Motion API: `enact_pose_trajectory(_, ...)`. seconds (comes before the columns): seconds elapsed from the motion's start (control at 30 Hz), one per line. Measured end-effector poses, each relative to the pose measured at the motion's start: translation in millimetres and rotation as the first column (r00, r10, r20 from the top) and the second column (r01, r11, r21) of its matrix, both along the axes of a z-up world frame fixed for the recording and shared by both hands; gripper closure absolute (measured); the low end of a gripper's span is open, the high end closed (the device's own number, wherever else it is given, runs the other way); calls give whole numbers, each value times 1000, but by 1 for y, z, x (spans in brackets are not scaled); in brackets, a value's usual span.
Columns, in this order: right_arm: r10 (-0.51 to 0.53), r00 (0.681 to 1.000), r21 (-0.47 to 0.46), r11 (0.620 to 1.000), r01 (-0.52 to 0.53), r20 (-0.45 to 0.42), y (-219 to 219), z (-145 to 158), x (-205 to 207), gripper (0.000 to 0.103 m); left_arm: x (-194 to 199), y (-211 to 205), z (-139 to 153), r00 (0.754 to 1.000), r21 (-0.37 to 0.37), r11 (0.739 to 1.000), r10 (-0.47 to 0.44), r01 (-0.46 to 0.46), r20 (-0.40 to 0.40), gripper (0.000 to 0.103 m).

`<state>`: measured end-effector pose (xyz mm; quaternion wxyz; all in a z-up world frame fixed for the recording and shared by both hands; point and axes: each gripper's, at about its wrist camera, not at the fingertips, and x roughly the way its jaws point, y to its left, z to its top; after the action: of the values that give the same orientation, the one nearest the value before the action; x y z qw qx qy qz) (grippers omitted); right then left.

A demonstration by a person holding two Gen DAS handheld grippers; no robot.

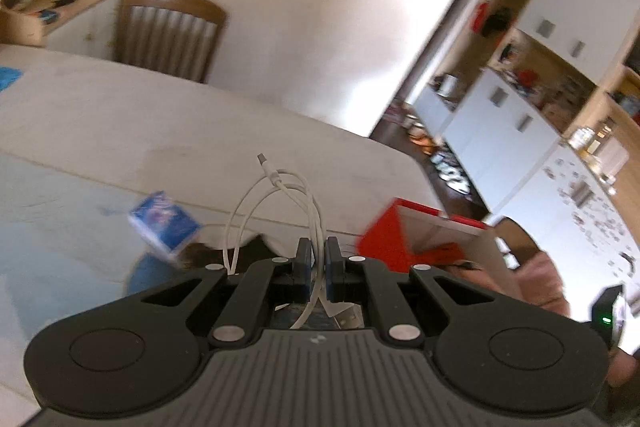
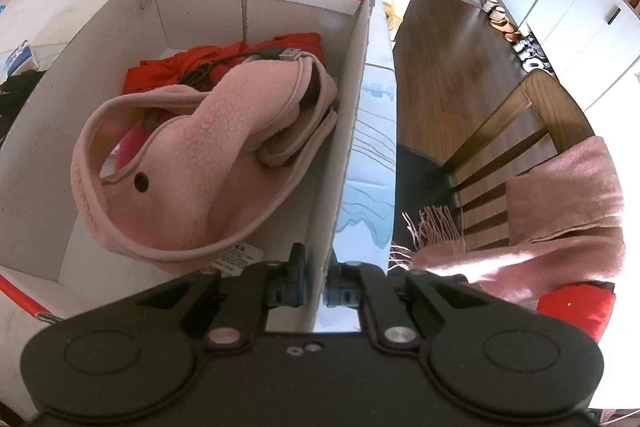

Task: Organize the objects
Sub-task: 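Lift and carry the white cable with the left gripper into the box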

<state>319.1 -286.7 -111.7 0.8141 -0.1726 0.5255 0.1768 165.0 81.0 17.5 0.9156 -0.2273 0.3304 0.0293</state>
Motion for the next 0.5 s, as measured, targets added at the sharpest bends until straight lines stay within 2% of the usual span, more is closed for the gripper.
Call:
enact_pose_trajectory(0.27,3,1000,-5,1000,-3,1,3,0,3,96,30,-60,4,981,3,981,-194,194,6,98)
enact_pose_trajectory(0.5,4,1000,-6,1000,-4,2,3,1,2,96,59,-116,19,935,55,934,-355,353,22,98)
